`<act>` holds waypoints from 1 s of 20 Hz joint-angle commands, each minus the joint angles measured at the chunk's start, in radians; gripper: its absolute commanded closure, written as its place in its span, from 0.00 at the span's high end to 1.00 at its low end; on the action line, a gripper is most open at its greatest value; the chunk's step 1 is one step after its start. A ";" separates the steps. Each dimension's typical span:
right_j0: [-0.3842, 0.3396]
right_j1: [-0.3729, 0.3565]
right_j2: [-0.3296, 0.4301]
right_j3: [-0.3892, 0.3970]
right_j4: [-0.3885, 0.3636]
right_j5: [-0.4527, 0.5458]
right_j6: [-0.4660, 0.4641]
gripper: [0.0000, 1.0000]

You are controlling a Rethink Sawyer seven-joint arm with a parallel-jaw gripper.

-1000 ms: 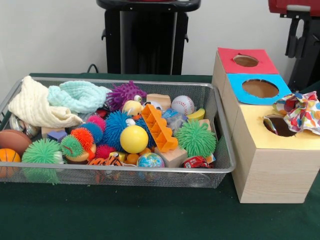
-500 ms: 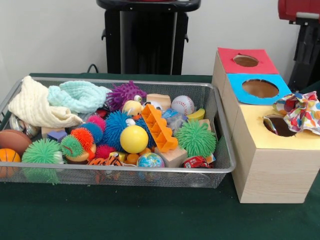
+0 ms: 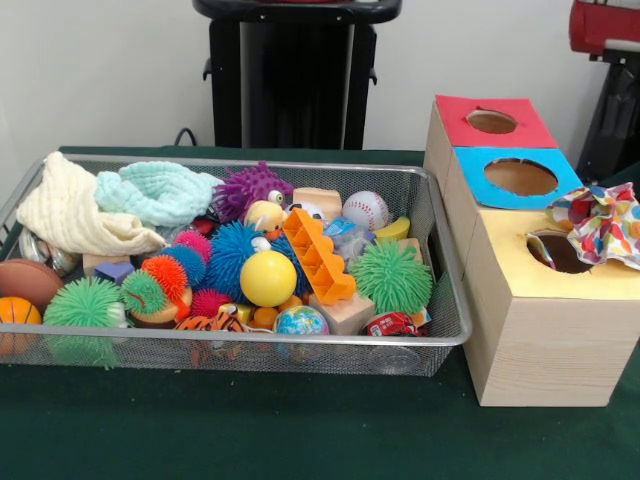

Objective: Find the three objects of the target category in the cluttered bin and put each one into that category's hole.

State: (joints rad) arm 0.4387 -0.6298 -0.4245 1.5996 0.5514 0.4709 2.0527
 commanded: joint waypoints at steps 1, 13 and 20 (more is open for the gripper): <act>-0.071 0.081 0.060 0.065 0.036 -0.068 0.259 0.00; -0.107 0.141 0.120 0.064 0.047 -0.171 0.254 0.00; -0.038 0.162 0.042 0.008 0.073 -0.080 0.314 0.00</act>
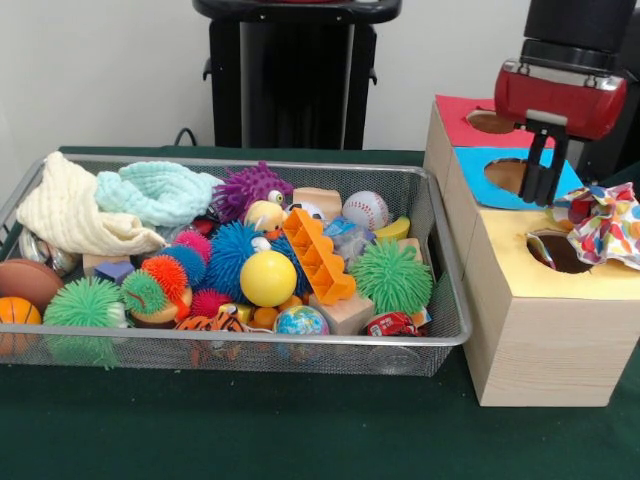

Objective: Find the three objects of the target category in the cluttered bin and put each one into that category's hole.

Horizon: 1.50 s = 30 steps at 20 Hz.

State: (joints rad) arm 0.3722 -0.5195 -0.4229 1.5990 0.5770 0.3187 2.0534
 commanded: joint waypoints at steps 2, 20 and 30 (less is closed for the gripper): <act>0.037 0.054 0.021 -0.007 0.049 0.102 0.317 0.00; 0.053 0.082 -0.008 -0.043 0.082 0.117 0.310 0.00; 0.047 0.073 -0.033 -0.043 0.059 0.128 0.275 0.00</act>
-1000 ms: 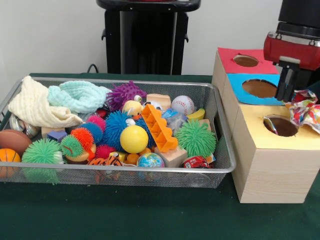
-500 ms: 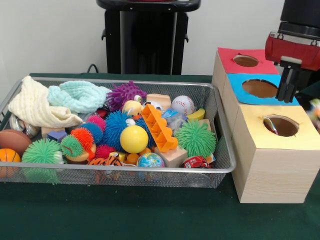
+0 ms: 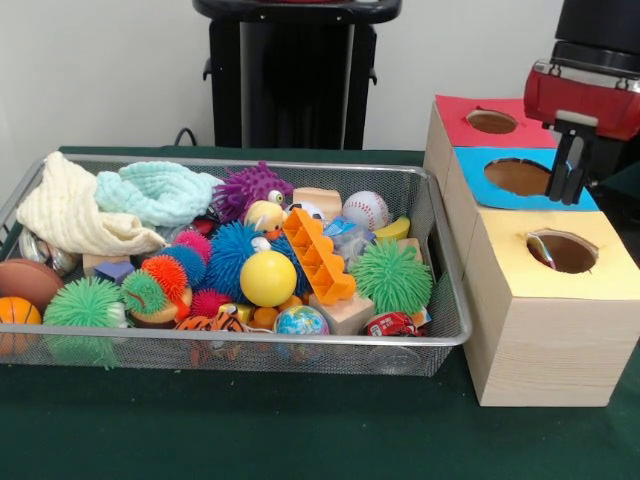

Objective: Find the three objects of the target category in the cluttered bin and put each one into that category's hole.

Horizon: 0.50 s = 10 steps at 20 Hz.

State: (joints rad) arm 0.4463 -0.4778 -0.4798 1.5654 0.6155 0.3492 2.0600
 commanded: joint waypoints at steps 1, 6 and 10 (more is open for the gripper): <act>-0.029 0.010 0.017 0.002 0.008 0.100 0.249 0.00; -0.011 -0.095 -0.070 0.036 -0.076 0.133 0.152 0.00; 0.003 -0.123 -0.130 0.020 -0.126 0.126 0.122 0.00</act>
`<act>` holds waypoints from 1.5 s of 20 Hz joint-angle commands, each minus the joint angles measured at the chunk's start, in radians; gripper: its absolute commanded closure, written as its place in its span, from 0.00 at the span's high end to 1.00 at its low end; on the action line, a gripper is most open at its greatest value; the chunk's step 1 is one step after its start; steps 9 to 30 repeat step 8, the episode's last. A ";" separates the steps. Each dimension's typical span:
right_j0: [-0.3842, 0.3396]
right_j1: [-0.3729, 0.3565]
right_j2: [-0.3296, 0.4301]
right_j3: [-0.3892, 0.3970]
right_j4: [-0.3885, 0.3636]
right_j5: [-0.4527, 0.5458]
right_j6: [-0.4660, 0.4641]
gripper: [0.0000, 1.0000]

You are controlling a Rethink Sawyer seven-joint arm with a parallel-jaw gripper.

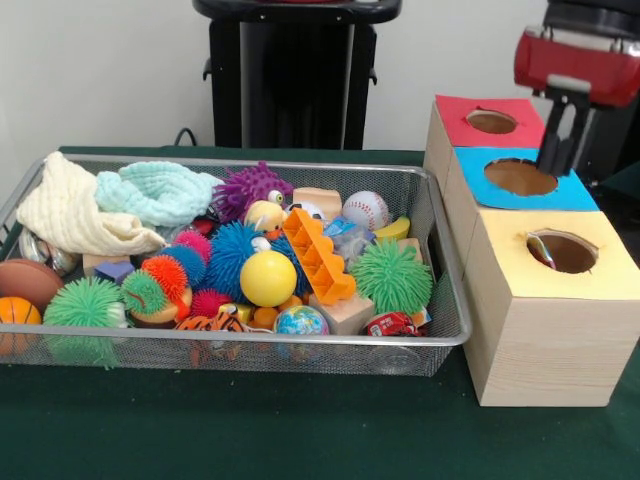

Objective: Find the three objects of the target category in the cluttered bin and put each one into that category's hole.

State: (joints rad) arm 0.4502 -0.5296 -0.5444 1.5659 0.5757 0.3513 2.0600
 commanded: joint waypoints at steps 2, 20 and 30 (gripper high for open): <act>0.024 -0.066 -0.115 -0.012 -0.097 0.141 0.145 0.00; -0.027 -0.071 -0.108 -0.082 -0.108 0.231 0.133 0.00; -0.027 -0.071 -0.108 -0.082 -0.108 0.231 0.133 0.00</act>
